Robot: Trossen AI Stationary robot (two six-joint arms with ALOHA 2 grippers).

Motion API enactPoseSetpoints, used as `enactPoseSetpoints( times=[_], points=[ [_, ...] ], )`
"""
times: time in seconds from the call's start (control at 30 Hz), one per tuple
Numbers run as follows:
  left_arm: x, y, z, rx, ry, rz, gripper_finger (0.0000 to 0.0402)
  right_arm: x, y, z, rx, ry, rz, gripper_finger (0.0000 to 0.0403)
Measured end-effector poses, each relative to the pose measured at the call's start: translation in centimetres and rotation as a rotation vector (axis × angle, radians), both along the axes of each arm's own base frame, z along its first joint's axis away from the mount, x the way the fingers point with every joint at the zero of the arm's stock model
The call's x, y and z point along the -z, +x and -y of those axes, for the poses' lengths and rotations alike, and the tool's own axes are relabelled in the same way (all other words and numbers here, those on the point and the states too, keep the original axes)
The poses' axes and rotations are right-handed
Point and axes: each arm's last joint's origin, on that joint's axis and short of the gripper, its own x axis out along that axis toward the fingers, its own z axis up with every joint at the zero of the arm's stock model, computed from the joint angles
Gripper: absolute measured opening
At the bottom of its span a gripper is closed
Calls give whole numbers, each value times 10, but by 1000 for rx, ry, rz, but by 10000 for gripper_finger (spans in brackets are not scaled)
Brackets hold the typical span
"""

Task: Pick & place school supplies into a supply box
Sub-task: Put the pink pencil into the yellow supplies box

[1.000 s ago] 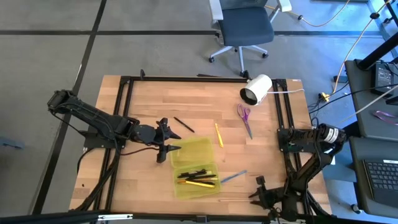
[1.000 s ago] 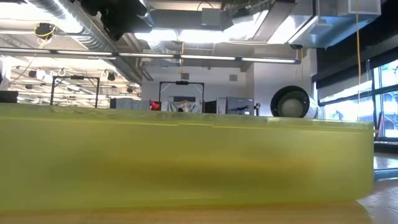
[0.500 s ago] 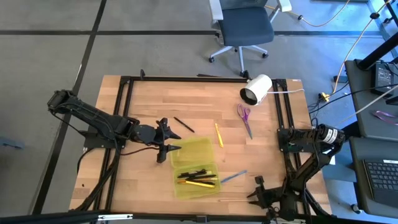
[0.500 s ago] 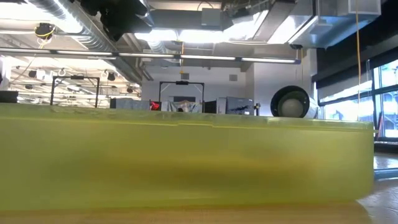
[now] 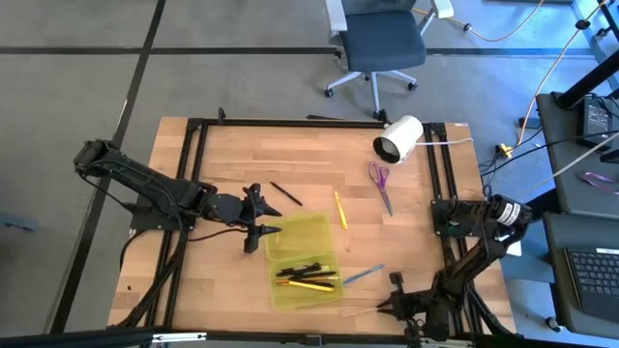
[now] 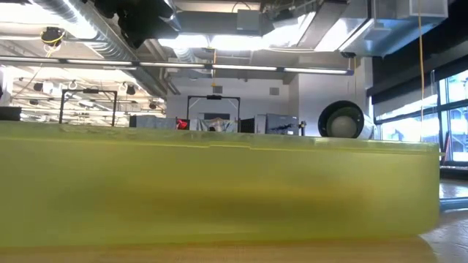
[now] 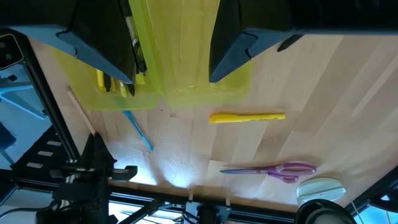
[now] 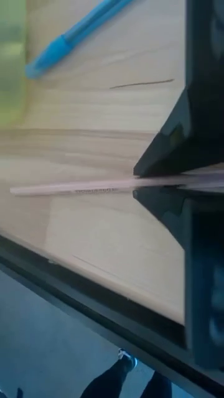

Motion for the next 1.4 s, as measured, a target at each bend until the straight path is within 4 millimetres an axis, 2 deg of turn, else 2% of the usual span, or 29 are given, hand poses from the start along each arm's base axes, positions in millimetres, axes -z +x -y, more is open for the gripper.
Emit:
enactPoseSetpoints(
  times=[0.17,0.4,0.57,0.87,1.4],
  points=[
    [0,0,0,0,0,0,196,-1,11,5,29,19,-8,22],
    [0,0,0,-11,-22,0,196,-1,26,12,73,57,-1,47],
    [0,0,0,-11,-22,0,196,-1,28,13,36,14,10,20],
    [0,0,0,-12,-22,1,196,-3,29,12,20,41,16,20],
    [0,0,0,-12,-22,1,196,-36,26,12,-20,120,16,2]
  ],
)
